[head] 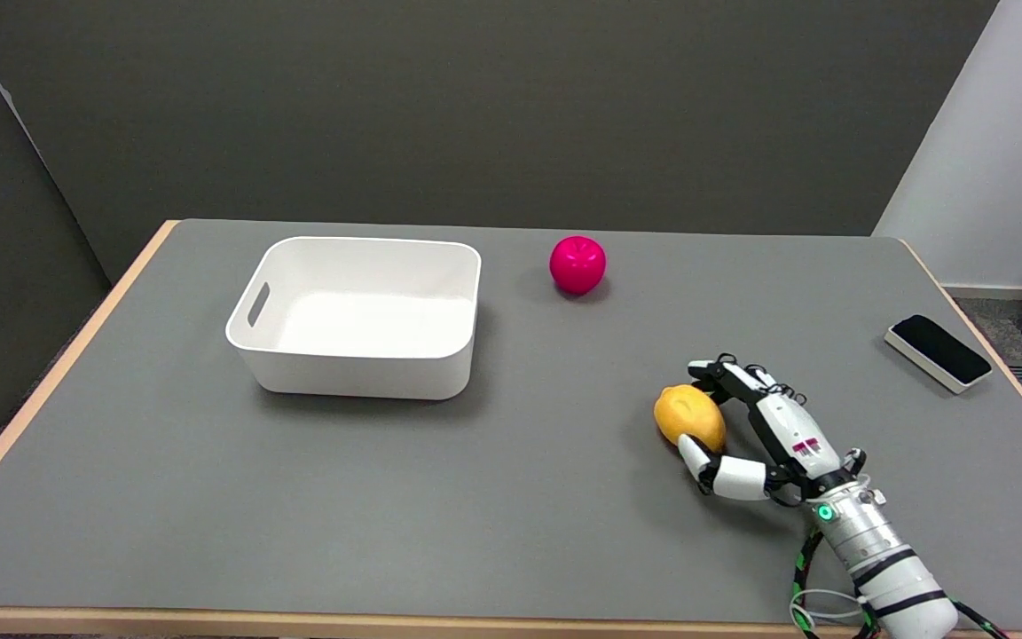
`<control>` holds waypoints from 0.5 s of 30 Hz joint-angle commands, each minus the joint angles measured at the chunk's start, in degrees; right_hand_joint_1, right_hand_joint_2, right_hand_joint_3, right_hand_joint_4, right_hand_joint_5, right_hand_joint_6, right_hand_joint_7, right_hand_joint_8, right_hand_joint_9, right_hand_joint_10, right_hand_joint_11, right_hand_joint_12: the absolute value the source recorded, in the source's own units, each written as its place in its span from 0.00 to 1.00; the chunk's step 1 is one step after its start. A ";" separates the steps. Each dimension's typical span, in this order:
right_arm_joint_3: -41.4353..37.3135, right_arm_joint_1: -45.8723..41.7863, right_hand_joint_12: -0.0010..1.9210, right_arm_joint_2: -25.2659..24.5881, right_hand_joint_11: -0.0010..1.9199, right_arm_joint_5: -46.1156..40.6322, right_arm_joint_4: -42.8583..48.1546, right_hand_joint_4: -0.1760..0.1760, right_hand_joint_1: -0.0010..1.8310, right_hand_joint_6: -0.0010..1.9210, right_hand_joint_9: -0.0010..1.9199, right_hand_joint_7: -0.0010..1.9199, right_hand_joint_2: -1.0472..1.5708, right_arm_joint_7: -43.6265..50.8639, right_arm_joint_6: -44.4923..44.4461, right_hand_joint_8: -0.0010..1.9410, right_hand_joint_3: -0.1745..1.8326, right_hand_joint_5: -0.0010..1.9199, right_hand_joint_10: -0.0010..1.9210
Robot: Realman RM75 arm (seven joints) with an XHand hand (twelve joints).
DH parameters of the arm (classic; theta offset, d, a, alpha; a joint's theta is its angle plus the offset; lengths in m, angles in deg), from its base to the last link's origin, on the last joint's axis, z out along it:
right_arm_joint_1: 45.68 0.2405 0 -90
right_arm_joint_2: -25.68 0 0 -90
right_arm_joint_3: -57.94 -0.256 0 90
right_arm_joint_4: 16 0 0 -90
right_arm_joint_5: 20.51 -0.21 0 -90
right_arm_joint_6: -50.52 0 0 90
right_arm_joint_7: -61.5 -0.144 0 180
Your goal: Pick up the lemon.
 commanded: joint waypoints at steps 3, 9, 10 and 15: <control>2.94 0.70 1.00 0.09 0.01 -0.13 5.04 0.00 0.60 0.81 0.21 0.30 0.92 10.99 -1.30 0.98 0.13 0.18 0.96; 3.69 2.60 1.00 0.63 0.00 -0.21 4.82 0.00 0.60 0.84 0.22 0.32 0.92 12.59 1.36 0.99 0.14 0.20 1.00; 4.03 3.08 1.00 0.90 0.00 -0.21 5.17 0.00 0.60 0.85 0.23 0.32 0.92 12.58 1.57 0.99 0.14 0.20 1.00; 7.11 6.54 1.00 3.24 0.00 -0.21 8.31 0.00 0.60 0.86 0.25 0.32 0.92 12.11 1.78 0.98 0.16 0.19 1.00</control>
